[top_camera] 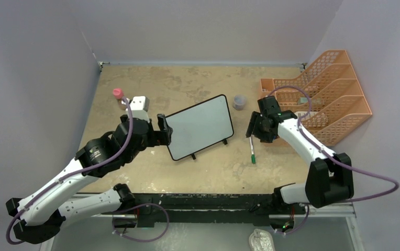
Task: Write a sentence on the whiteboard
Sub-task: Open the whiteboard marker at the center of the board.
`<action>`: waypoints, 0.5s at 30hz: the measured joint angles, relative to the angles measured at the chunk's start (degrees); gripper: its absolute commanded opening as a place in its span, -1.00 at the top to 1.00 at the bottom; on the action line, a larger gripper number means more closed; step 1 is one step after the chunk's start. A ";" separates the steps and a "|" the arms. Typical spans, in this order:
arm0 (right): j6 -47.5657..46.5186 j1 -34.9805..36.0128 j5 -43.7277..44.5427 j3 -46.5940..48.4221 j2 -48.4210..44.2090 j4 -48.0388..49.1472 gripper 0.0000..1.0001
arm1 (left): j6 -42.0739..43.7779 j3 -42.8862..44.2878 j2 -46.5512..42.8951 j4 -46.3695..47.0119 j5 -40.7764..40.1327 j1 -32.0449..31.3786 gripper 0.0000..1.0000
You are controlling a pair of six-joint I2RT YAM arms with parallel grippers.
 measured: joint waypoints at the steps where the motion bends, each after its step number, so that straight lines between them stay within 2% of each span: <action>1: -0.02 0.00 -0.13 -0.57 1.09 0.74 -0.26 | 0.31 0.02 -0.33 0.07 0.02 0.00 -1.00; 8: -0.07 0.00 0.52 -2.62 7.06 4.02 -0.08 | 2.34 0.66 -0.09 0.85 0.22 0.17 -1.00; 15: -0.26 0.00 0.57 -2.80 11.41 7.02 0.13 | 5.03 4.02 4.13 2.64 2.14 2.14 -1.00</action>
